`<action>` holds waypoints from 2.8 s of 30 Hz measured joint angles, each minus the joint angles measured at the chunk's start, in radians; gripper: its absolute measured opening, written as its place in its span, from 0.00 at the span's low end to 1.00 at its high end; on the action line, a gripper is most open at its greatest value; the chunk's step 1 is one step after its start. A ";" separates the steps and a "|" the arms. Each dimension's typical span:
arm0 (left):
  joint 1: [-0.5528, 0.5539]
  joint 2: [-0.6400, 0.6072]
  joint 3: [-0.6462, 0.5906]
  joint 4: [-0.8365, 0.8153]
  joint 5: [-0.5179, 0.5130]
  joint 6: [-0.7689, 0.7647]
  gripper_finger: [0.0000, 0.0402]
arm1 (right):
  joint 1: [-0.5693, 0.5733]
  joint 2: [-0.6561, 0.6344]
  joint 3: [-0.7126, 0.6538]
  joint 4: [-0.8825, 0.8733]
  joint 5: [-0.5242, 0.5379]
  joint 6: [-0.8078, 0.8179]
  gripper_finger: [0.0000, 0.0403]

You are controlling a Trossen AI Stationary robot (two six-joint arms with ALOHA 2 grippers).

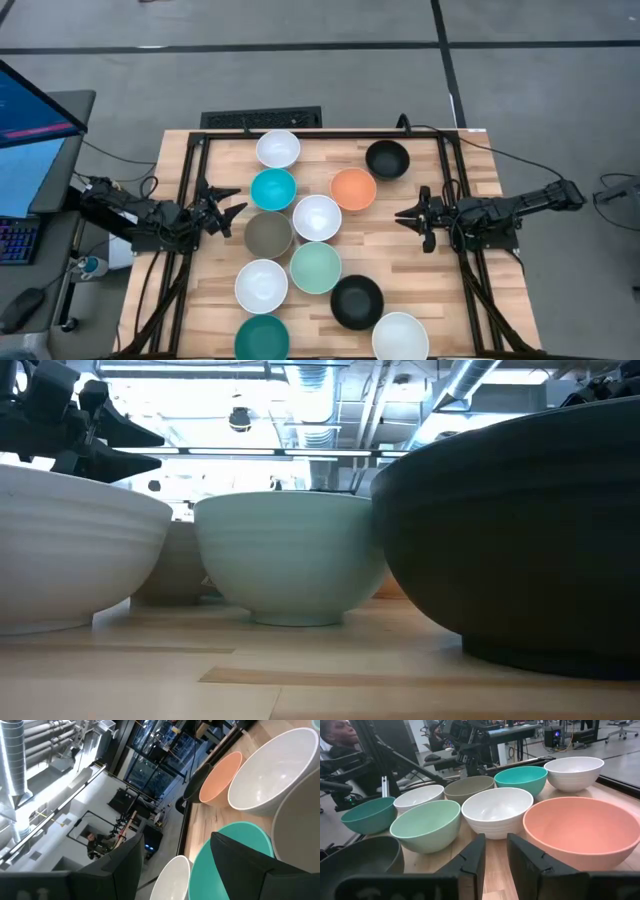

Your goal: Nest bowls inside each other

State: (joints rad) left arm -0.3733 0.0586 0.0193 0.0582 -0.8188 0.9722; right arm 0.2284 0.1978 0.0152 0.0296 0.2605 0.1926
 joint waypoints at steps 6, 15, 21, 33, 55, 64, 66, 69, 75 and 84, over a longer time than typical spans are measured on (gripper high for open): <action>0.000 0.000 0.000 0.000 0.000 0.000 0.55 | 0.000 0.000 0.000 0.000 0.000 0.000 0.25; 0.000 0.000 0.000 0.000 0.000 0.000 0.55 | 0.000 0.000 0.000 0.000 0.000 0.000 0.25; 0.005 0.000 0.000 -0.018 -0.230 0.090 0.55 | 0.000 0.000 0.000 0.000 0.000 0.000 0.25; 0.005 0.000 0.000 -0.026 -0.298 -0.152 0.55 | -0.001 0.000 -0.001 0.002 0.003 0.000 0.25; 0.006 0.000 -0.001 -0.025 -0.278 -0.167 0.55 | -0.001 0.000 -0.001 0.006 0.003 0.011 0.25; 0.006 0.000 -0.001 -0.025 -0.277 -0.164 0.55 | -0.001 0.000 -0.001 0.003 0.002 0.070 0.25; 0.006 0.000 -0.001 -0.026 -0.277 -0.172 0.55 | -0.001 0.000 -0.001 0.003 0.002 0.070 0.25; 0.006 0.000 0.000 -0.027 -0.277 -0.170 0.55 | -0.001 0.000 -0.001 0.002 0.002 0.070 0.25; 0.006 0.000 0.000 -0.033 -0.268 -0.094 0.55 | -0.001 0.000 -0.001 0.002 0.002 0.070 0.25; 0.014 0.005 -0.003 0.109 0.356 -0.346 0.55 | -0.001 0.000 -0.001 0.011 0.002 -0.007 0.25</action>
State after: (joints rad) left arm -0.3597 0.0631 0.0166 0.1671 -0.4627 0.6266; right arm 0.2272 0.1978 0.0147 0.0410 0.2626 0.1857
